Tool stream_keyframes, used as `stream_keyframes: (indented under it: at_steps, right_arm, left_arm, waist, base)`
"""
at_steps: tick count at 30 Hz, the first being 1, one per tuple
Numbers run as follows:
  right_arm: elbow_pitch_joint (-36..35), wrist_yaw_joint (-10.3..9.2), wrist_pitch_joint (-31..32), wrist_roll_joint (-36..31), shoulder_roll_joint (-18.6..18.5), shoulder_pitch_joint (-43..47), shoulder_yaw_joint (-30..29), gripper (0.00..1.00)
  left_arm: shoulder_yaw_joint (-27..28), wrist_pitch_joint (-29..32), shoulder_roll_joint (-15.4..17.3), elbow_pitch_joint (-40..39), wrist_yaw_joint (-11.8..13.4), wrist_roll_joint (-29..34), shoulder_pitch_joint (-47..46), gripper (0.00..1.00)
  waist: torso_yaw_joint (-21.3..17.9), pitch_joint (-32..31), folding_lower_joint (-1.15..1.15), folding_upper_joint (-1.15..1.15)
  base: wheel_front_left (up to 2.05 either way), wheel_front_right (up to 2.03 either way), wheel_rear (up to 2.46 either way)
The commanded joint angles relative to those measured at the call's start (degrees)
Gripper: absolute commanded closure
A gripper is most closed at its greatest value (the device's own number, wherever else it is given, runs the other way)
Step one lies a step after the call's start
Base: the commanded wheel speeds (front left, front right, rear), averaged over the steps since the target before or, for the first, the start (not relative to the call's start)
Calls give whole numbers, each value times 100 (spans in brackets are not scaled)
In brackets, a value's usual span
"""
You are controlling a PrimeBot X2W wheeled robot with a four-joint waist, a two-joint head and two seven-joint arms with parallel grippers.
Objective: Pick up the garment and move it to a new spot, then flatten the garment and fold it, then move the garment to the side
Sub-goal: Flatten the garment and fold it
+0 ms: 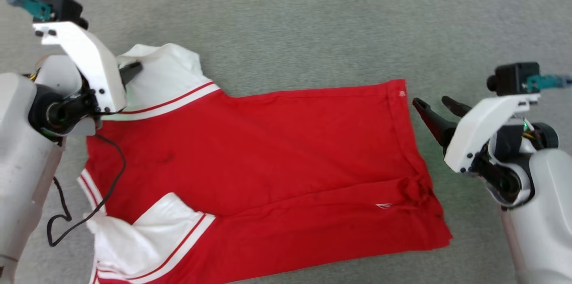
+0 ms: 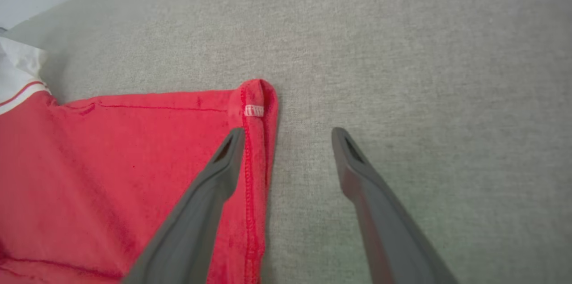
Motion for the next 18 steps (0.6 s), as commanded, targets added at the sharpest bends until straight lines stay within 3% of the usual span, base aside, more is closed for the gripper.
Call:
stream_keyframes:
  at_steps: [1, 12, 13, 14, 18]
  right_arm:
    - [156, -2, 184, 47, -89, -285, 94, 0]
    - [1627, -2, 1328, 74, -182, -1272, 568, 0]
    - [1794, -2, 1523, 47, -178, -1296, 638, 65]
    - [1927, -2, 1695, 50, -165, -1317, 687, 100]
    - [1977, -2, 1810, 33, -186, -1535, 778, 100]
  left_arm:
    - [-33, -58, -63, -55, -49, 42, -110, 100]
    - [-125, -224, -200, -252, -157, 115, -270, 100]
    - [-132, -241, -211, -256, -167, 106, -257, 100]
    - [-138, -248, -214, -255, -172, 103, -241, 100]
    - [-126, -340, -200, -214, -203, 64, -139, 100]
  waist:
    - [219, -12, 0, 0]
    - [522, 208, 0, 0]
    - [537, 207, 0, 0]
    - [550, 202, 0, 0]
    - [589, 136, 0, 0]
  base:
    - [0, 0, 0]
    - [0, 0, 0]
    - [0, 0, 0]
    - [0, 0, 0]
    - [0, 0, 0]
